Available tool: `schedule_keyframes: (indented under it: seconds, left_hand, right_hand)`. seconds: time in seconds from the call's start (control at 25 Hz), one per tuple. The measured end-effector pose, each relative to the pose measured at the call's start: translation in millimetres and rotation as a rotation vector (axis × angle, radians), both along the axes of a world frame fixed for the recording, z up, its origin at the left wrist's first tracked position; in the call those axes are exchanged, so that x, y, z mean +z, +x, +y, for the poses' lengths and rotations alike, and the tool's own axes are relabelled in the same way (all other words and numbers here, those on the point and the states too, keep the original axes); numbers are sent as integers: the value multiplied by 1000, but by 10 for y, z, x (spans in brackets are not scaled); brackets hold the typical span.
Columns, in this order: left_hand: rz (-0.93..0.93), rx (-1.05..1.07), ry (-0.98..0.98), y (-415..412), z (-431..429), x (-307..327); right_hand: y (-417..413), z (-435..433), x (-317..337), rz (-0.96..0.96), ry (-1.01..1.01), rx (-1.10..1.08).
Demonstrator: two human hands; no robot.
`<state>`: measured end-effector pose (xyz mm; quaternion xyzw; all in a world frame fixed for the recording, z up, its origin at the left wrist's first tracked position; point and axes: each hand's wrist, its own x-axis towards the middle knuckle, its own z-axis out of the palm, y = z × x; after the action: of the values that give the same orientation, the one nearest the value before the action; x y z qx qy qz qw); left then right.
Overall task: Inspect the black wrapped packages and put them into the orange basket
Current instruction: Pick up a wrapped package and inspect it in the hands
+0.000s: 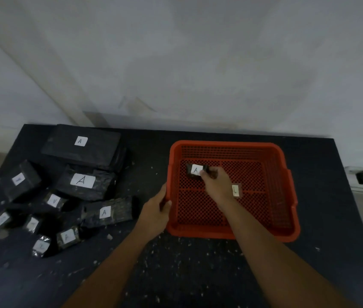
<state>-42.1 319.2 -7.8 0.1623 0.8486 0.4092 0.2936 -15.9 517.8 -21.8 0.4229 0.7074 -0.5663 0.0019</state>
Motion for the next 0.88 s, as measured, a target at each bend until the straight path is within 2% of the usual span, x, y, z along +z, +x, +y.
schedule_keyframes:
  seconds: [0.48,0.68,0.88]
  left_hand:
    - [-2,-41,35,-85,82,-18]
    - [13,-17,71,-61,35,-40]
    - [-87,78,87,-57,-104,56]
  right_hand:
    - [-447,97,-225,-51,89,-52]
    - [-345,53,-166,-29,73,-86]
    - [-43,-121,74,13,87,-62]
